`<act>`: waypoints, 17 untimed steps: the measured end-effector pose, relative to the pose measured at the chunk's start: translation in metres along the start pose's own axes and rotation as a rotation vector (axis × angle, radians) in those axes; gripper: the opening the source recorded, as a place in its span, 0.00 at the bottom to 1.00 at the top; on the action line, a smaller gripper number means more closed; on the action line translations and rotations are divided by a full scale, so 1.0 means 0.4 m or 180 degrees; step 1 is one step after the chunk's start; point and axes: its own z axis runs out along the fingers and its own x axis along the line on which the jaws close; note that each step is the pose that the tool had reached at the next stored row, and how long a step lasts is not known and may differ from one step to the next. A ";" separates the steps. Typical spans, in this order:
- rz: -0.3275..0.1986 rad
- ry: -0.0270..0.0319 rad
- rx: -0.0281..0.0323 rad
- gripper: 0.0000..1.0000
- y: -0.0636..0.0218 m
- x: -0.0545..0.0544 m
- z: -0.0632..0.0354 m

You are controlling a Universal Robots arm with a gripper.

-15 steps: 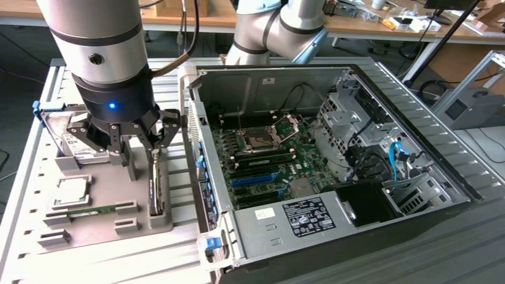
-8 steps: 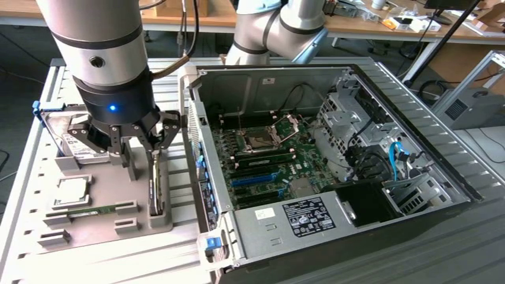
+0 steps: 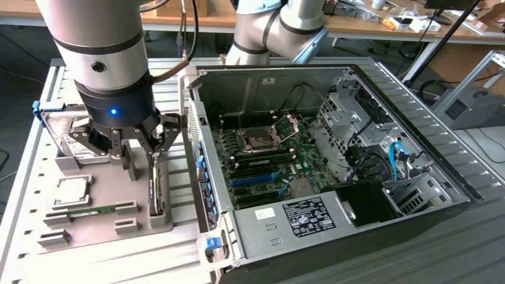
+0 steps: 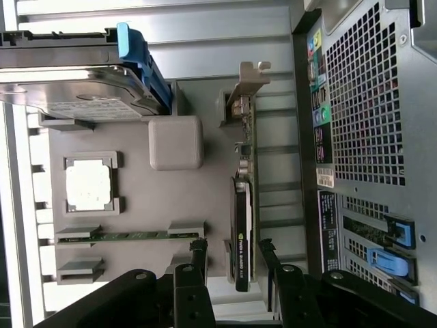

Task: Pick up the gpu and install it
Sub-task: 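Pick up the gpu and move the gpu toward the slot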

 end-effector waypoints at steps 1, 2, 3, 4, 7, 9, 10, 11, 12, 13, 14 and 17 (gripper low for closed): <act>0.0000 0.0000 0.0000 0.42 0.000 0.000 0.001; 0.0000 0.0000 0.0000 0.42 0.000 0.000 0.002; 0.0000 0.0000 0.0000 0.42 -0.001 0.000 0.003; 0.0000 0.0000 0.0000 0.42 -0.001 0.000 0.004; 0.0000 0.0000 0.0000 0.42 -0.001 0.000 0.006; 0.0000 0.0000 0.0000 0.42 -0.001 0.000 0.008; 0.0000 0.0000 0.0000 0.42 -0.001 0.000 0.009; 0.0000 0.0000 0.0000 0.42 -0.001 -0.001 0.009; 0.0000 0.0000 0.0000 0.42 -0.001 -0.001 0.010; 0.0000 -0.0001 0.0000 0.42 -0.001 -0.002 0.011; 0.0000 -0.0001 0.0000 0.42 -0.001 -0.003 0.012; 0.0000 0.0000 0.0000 0.42 -0.001 -0.006 0.013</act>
